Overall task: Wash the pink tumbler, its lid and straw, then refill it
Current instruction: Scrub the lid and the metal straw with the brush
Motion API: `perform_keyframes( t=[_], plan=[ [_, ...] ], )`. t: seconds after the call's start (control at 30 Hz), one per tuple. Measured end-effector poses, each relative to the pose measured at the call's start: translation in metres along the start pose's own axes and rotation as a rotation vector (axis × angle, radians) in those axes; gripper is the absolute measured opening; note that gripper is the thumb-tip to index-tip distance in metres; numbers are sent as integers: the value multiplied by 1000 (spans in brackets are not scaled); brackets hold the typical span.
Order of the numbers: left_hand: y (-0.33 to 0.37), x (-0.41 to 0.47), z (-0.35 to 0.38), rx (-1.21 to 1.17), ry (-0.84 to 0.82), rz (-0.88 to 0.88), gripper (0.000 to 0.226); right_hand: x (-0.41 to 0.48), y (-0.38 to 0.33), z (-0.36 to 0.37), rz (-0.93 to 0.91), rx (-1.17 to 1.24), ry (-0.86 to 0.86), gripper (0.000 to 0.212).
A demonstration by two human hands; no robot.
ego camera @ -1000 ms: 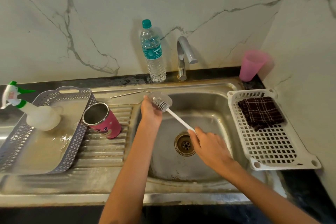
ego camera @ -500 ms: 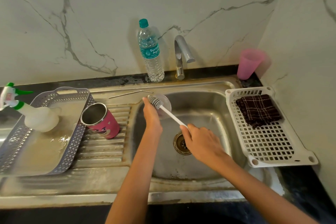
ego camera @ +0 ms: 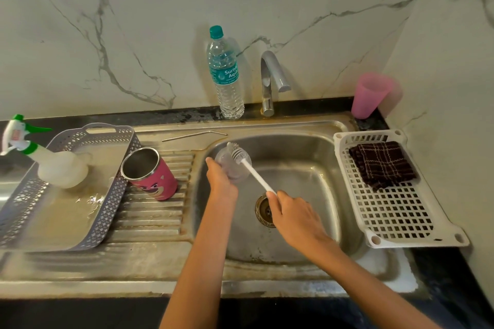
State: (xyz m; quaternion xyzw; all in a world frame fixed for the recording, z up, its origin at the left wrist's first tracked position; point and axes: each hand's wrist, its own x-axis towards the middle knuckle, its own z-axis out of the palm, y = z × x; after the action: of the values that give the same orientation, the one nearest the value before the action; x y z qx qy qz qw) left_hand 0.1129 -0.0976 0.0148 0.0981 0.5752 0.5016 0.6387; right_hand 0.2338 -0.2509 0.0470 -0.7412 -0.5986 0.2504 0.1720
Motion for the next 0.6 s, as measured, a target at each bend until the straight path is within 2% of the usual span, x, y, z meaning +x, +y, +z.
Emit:
perform_keyframes(
  t=[0.1, 0.23, 0.3, 0.37, 0.4, 0.47, 0.53, 0.6],
  plan=[
    [0, 1, 2, -67, -12, -12, 62, -9, -3, 2, -27, -19, -28, 45],
    [-5, -7, 8, 55, -7, 47, 61, 15, -3, -1, 14, 29, 30, 47],
    [0, -7, 7, 65, -14, 59, 55, 21, -3, -2, 8, 23, 21, 48],
    [12, -6, 4, 59, -17, 92, 39, 22, 2, -3, -3, 18, 2, 49],
    [18, -4, 1, 111, 0, 142, 28, 24, 5, -4, 2, 22, -3, 49],
    [29, 2, -4, 337, 22, 355, 18, 27, 10, -6, 18, 45, -7, 48],
    [41, 12, -10, 611, 22, 627, 22, 31, 12, -7, 27, 67, -11, 47],
    [55, 31, -15, 909, 106, 851, 25, 35, 11, -6, 22, 75, -19, 46]
  ],
)
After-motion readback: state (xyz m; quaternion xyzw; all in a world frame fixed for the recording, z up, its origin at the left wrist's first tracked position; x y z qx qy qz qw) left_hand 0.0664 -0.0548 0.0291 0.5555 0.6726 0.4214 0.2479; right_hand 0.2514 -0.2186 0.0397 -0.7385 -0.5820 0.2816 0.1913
